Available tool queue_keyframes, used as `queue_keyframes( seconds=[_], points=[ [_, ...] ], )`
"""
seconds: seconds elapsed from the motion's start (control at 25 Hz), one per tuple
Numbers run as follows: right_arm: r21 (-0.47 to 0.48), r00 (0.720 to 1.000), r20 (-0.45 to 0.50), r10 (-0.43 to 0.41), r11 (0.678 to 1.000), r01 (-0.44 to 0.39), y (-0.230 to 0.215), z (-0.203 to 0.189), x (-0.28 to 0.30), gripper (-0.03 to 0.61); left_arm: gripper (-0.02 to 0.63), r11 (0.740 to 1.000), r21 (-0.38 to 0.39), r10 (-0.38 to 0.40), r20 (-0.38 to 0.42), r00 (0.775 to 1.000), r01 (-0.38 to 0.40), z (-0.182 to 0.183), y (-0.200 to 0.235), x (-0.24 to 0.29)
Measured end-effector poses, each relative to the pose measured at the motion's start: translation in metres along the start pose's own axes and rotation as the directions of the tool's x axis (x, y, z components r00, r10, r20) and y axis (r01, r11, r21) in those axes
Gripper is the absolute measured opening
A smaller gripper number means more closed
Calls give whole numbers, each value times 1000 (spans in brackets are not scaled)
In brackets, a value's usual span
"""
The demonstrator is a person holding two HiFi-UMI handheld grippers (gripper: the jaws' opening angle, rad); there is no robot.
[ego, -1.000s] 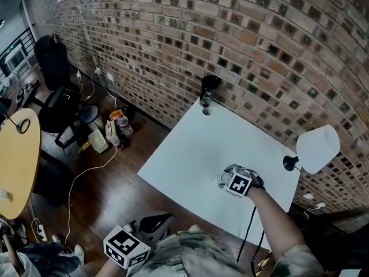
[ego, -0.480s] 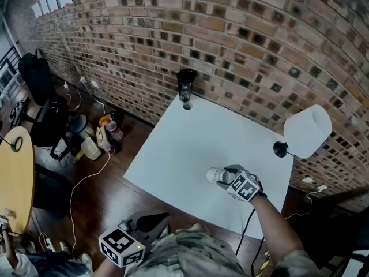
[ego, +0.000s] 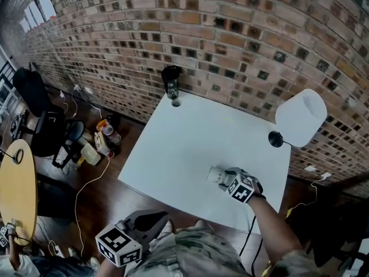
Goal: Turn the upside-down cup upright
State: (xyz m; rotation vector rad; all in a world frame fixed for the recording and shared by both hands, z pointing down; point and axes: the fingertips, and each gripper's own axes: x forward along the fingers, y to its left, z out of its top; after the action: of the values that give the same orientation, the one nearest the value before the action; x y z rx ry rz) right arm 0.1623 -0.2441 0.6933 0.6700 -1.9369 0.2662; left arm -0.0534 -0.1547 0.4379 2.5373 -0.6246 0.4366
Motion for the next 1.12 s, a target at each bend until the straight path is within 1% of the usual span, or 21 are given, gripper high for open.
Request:
queue_keyframes(
  seconds=[0.28,0.48,0.6,0.76,0.84,0.96,1.12],
  points=[
    [-3,1000,-22,15,1000,-15,3,-11,6,261,6,1000,-1,17,-7,1000,-17,-1,-7,3],
    [0,999,-31,14,1000,-14,3,-14,7,262,6,1000,-11,26,0,1000,-26,-1,-7,1],
    [11,999,-40,27,1000,-26,5,-15,7,265,6,1000,-12,27,6,1000,-27,-3,-5,-3],
    [10,996,-78,47,999,-46,5,-15,7,314,6,999,-19,36,17,999,-35,-4,1,-8],
    [7,995,-86,47,999,-46,2,-9,4,328,7,999,-19,34,21,999,-33,-5,3,-8],
    [-20,994,-95,62,998,-65,-1,7,3,339,7,999,-22,32,27,999,-32,-6,4,-9],
    [-56,985,-125,117,991,-125,8,34,13,359,6,999,-29,43,36,998,-42,-7,9,-17]
  ],
)
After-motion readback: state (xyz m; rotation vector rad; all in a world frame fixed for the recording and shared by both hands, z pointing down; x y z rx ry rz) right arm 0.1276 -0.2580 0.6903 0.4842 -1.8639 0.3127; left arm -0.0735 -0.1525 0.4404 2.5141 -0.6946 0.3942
